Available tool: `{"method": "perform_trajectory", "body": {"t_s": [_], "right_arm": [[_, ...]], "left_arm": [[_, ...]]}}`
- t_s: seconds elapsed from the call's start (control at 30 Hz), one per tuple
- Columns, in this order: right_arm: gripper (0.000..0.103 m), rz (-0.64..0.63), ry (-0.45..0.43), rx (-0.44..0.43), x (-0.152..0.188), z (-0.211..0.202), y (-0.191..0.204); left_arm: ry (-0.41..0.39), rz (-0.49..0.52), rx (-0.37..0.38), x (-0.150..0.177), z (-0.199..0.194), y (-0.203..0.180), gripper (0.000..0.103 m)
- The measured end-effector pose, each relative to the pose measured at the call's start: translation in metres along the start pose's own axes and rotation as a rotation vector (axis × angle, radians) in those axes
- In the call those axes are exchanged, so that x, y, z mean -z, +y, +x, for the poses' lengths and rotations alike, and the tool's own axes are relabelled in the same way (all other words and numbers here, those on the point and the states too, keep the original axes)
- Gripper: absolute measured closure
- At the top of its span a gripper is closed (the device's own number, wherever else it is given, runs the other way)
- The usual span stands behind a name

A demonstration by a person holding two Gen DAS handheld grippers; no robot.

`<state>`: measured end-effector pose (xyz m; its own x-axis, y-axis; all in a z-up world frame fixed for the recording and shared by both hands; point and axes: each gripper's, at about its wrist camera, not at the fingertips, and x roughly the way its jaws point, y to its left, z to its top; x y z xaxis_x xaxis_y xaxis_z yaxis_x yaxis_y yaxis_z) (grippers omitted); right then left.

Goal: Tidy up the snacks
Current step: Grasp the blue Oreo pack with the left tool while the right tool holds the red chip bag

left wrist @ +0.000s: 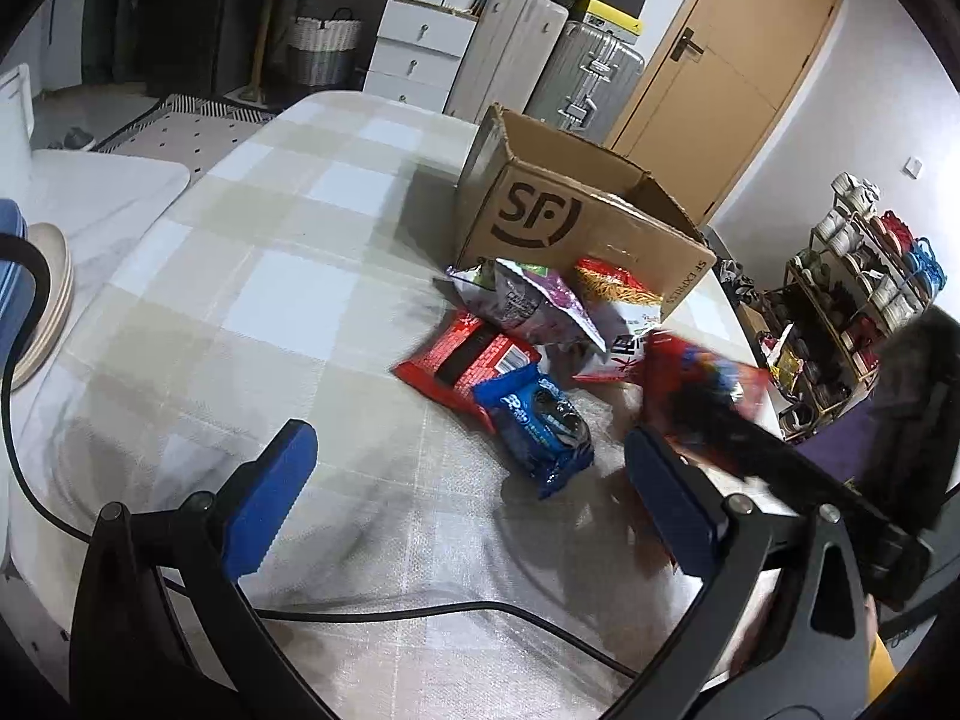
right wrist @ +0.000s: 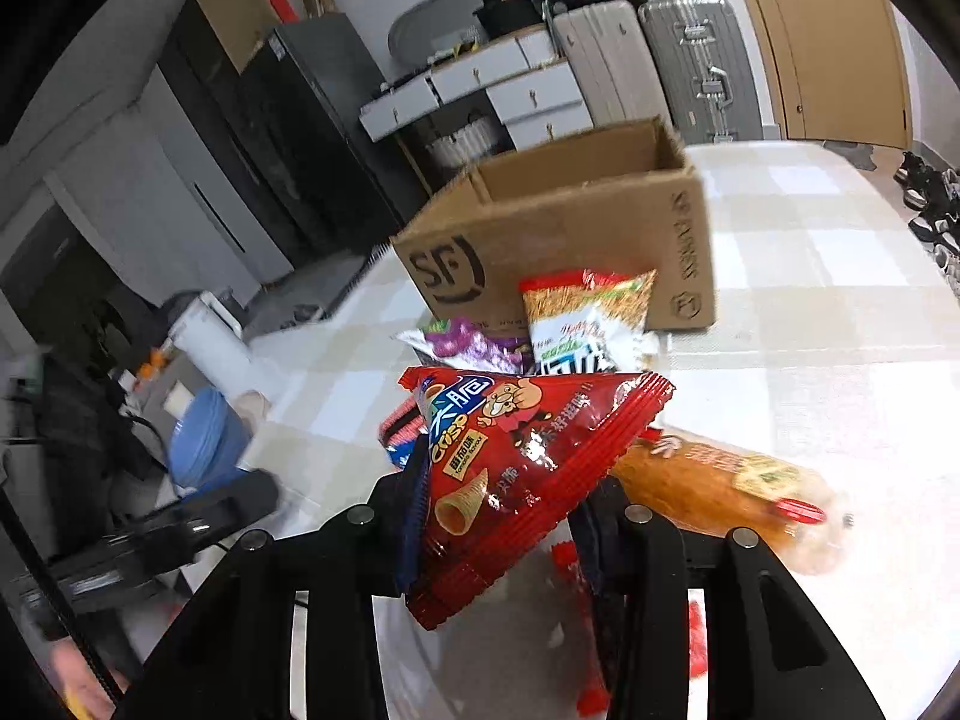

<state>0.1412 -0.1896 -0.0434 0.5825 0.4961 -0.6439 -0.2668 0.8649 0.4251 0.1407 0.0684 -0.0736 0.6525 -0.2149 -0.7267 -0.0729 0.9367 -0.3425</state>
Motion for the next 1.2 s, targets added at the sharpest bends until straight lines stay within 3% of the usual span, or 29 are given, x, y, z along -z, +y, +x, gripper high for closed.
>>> {"method": "perform_trajectory", "body": {"t_s": [0.2, 0.33, 0.67, 0.77, 1.07, 1.2], "right_arm": [[0.063, 0.041, -0.087, -0.015, 0.001, -0.047, -0.012], [0.062, 0.064, -0.095, -0.003, 0.009, -0.062, -0.020], [0.062, 0.032, -0.083, 0.034, 0.018, -0.064, -0.022], [0.062, 0.034, -0.069, 0.043, 0.020, -0.063, -0.025], [0.062, 0.052, -0.058, 0.027, 0.018, -0.064, -0.030], [0.062, 0.030, -0.056, 0.018, 0.019, -0.064, -0.026]], "left_arm": [[0.025, 0.016, -0.012, 0.004, 0.011, -0.008, 0.001], [0.049, 0.037, -0.026, 0.009, 0.023, -0.018, 0.001], [0.091, 0.080, -0.119, 0.011, 0.073, -0.059, 0.001], [0.120, 0.050, -0.120, 0.009, 0.089, -0.061, 0.001], [0.142, 0.049, -0.230, 0.008, 0.118, -0.066, 0.001], [0.131, 0.080, -0.251, 0.009, 0.124, -0.068, 0.008]]}}
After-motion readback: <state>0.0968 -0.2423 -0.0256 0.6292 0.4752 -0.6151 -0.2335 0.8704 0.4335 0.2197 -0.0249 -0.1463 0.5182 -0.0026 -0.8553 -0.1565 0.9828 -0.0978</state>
